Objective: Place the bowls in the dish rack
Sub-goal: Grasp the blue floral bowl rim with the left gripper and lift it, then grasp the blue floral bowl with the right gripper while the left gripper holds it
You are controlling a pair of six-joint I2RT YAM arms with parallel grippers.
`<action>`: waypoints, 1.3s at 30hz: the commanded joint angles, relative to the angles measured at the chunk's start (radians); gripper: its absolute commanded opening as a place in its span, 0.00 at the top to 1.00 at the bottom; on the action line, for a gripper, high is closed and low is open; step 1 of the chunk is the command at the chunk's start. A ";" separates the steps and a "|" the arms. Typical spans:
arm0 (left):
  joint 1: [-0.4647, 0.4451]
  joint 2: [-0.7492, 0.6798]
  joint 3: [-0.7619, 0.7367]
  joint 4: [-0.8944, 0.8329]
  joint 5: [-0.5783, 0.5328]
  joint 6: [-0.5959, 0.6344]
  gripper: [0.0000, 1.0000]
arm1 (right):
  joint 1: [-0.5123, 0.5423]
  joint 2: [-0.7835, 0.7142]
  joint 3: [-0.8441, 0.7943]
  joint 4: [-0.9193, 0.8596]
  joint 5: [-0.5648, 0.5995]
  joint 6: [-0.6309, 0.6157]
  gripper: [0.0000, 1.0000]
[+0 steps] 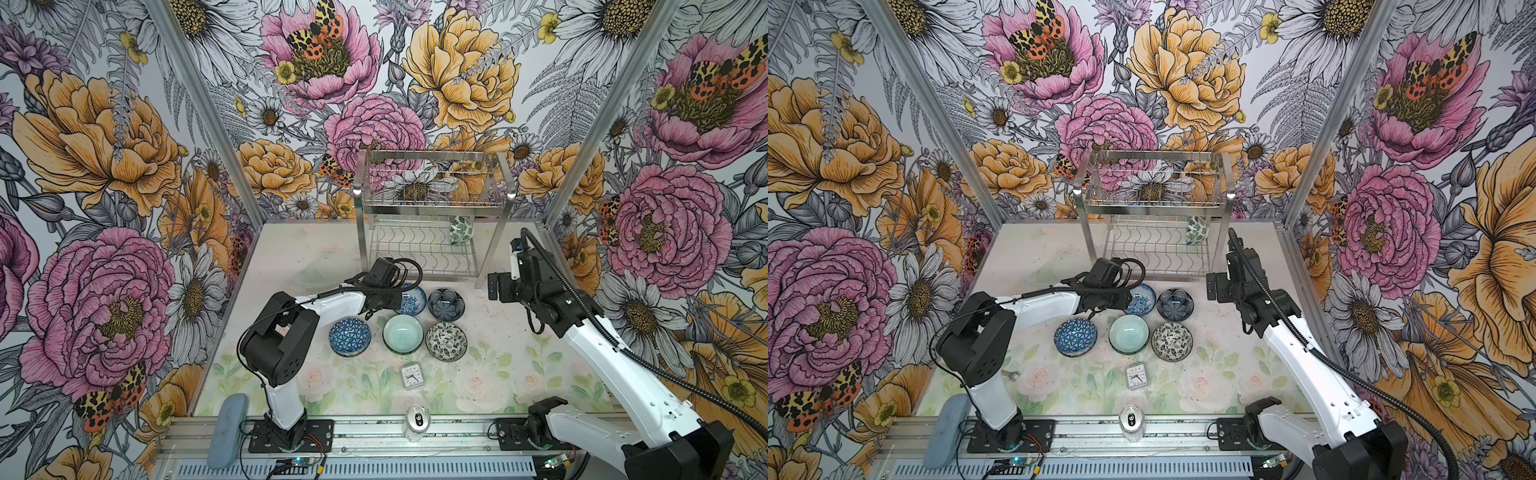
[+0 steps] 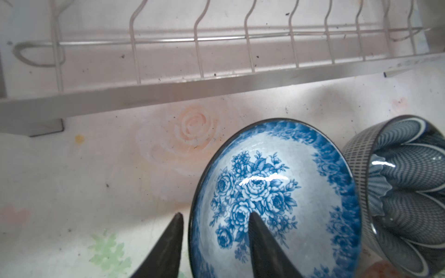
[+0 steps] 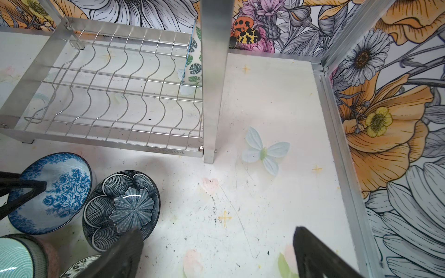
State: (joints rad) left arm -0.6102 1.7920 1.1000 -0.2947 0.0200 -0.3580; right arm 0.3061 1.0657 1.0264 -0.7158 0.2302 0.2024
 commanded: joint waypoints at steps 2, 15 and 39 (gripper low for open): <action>0.015 0.009 0.031 0.023 0.019 -0.004 0.72 | -0.005 -0.027 -0.011 0.006 -0.012 0.015 0.01; 0.043 -0.053 0.017 -0.023 -0.020 0.047 1.00 | -0.004 -0.053 -0.012 0.003 -0.029 0.021 0.01; -0.102 -0.503 -0.009 0.030 -0.262 0.120 1.00 | 0.280 0.022 0.128 0.222 -0.224 0.145 0.00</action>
State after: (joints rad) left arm -0.6945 1.3052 1.0729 -0.3546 -0.2043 -0.2501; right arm 0.5552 1.0492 1.1362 -0.5880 0.0460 0.3004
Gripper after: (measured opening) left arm 0.073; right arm 0.997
